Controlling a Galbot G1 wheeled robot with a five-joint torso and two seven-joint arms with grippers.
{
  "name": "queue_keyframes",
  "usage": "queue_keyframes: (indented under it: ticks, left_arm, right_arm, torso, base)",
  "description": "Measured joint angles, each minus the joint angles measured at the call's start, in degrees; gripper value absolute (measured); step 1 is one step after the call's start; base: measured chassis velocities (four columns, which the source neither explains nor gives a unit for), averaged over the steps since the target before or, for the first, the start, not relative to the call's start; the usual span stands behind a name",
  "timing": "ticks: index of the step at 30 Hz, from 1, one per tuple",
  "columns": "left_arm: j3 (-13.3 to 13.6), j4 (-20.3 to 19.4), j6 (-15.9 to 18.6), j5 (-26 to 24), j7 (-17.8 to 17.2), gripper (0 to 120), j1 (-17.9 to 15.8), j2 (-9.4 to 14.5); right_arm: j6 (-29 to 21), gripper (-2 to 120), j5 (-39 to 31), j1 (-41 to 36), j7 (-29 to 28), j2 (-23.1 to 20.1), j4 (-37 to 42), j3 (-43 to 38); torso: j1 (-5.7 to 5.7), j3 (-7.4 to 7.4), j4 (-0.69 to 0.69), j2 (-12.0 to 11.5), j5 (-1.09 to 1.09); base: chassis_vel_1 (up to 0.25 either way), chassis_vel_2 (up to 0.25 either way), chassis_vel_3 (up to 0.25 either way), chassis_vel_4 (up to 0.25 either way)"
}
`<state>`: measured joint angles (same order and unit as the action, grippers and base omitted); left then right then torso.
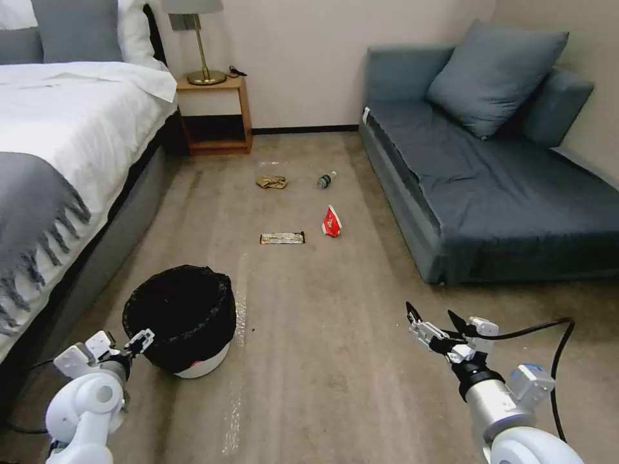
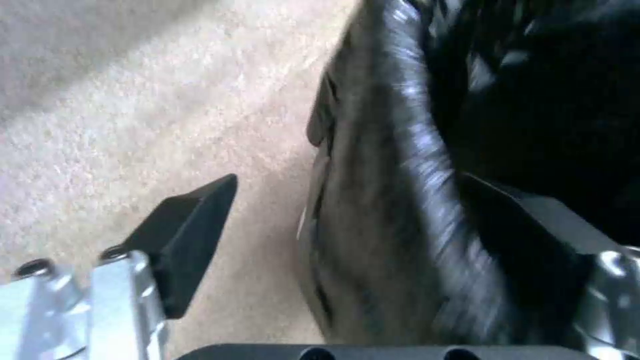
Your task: Pick up the trash bin, then pick up the garbage on the floor and place it into the trash bin.
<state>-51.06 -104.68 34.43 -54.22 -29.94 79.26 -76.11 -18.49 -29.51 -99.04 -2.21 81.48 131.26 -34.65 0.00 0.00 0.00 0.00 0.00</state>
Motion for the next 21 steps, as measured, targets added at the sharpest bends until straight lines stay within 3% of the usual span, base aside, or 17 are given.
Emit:
queue_keyframes:
  ticks: [6,21]
  left_arm:
    - [0.1,0.9,0.2,0.1,0.4,72,-0.5,-0.1]
    - [0.2,-0.4,-1.9,3.9,2.7,17,0.8,-1.0]
  right_arm:
    - [0.1,100,0.1,-0.2,0.1,0.1,0.2,0.4]
    - [-0.1,100,-0.7,0.2,0.3,0.1,-0.5,0.5]
  torso:
    - [0.0,-0.01,0.0,0.0,0.04]
    - [0.0,0.0,0.0,0.0,-0.04]
  base:
    - [0.0,0.0,0.0,0.0]
    - [0.0,0.0,0.0,0.0]
